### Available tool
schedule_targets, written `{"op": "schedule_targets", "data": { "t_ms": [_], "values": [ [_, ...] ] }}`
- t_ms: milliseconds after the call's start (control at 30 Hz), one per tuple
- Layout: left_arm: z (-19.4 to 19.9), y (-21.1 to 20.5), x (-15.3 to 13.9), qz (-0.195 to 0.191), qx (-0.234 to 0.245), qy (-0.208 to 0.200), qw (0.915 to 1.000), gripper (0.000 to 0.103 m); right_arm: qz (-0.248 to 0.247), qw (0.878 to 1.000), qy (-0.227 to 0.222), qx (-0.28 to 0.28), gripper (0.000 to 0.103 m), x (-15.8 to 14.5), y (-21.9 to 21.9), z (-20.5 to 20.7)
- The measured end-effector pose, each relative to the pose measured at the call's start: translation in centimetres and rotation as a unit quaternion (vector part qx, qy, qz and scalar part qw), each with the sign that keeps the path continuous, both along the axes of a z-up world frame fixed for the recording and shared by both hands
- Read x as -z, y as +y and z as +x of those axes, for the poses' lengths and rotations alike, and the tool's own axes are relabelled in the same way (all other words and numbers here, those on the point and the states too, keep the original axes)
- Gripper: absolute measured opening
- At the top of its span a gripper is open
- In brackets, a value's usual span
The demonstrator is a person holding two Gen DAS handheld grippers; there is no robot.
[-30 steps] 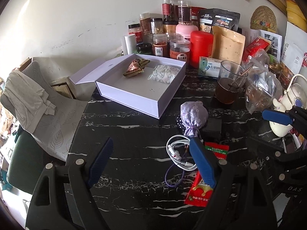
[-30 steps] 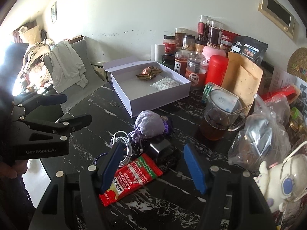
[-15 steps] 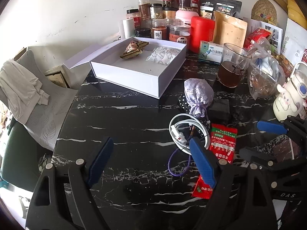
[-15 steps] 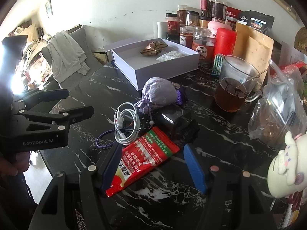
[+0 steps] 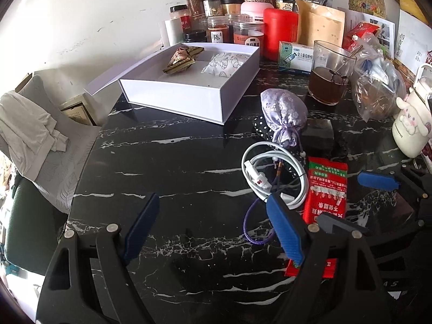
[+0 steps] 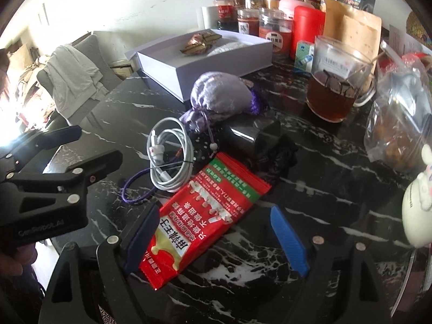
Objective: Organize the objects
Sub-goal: 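Move left tool toward the white cable coil while right tool approaches the red snack packet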
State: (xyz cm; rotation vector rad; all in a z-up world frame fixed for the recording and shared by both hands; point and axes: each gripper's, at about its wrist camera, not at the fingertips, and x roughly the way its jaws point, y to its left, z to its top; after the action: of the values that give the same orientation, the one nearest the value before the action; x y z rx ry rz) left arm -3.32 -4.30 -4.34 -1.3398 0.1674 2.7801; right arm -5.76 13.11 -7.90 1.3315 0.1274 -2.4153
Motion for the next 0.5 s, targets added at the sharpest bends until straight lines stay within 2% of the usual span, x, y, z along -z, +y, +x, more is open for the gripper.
{"op": "schedule_targets", "data": {
  "t_ms": [133, 500],
  "values": [
    [-0.5, -0.3, 0.8, 0.002, -0.002, -0.009, 1.0, 0.081, 0.002, 1.0, -0.02, 0.017, 0.085, 1.1, -0.2, -0.9],
    [-2.3, -0.7, 1.7, 0.024, 0.004, -0.02, 0.9995, 0.081, 0.028, 1.0, -0.002, 0.001, 0.09, 1.4, -1.4, -1.1]
  ]
}}
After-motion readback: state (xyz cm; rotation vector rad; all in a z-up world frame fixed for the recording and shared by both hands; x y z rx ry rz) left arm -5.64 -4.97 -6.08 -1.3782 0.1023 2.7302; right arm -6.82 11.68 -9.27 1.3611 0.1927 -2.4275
